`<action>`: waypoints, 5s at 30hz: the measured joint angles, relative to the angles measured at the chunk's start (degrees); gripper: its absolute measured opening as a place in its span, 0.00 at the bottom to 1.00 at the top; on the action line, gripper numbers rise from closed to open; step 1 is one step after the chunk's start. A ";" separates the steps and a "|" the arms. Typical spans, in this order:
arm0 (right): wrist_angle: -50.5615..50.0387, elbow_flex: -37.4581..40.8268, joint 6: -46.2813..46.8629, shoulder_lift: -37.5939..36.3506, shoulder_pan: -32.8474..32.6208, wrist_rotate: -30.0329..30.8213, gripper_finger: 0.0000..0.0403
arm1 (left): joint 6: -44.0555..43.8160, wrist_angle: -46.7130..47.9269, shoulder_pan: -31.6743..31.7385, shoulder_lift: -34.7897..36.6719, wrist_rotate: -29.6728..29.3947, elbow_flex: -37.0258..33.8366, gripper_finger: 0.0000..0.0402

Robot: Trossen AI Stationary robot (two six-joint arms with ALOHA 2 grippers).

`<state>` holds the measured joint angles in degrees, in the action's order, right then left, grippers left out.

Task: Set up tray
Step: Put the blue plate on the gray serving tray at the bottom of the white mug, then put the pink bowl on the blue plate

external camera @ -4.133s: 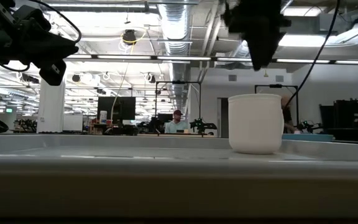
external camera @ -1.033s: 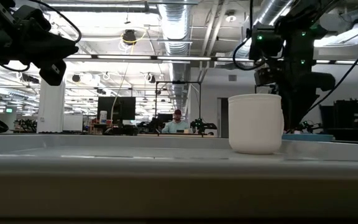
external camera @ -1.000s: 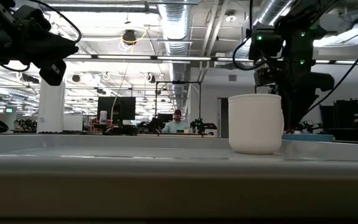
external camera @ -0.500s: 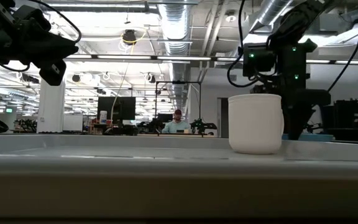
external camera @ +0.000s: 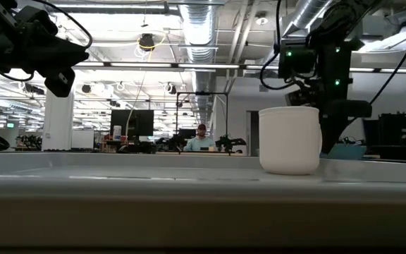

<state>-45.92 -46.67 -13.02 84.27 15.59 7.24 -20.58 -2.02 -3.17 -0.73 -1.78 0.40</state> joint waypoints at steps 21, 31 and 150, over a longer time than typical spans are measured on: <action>-10.77 -24.84 -4.00 -7.22 -6.09 -1.68 0.00 | 0.00 0.00 0.01 -0.01 -0.02 0.00 0.09; -13.70 -36.66 -6.76 -3.15 -20.26 -2.68 0.00 | 0.00 0.00 0.01 -0.02 -0.04 -0.02 0.09; -6.34 -37.65 56.37 14.12 -58.03 0.40 0.11 | 0.00 0.00 0.01 0.00 -0.09 0.00 0.09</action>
<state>-52.26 -84.31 43.36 98.39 -42.44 7.64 -20.58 -2.02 -3.16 -0.73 -1.87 0.40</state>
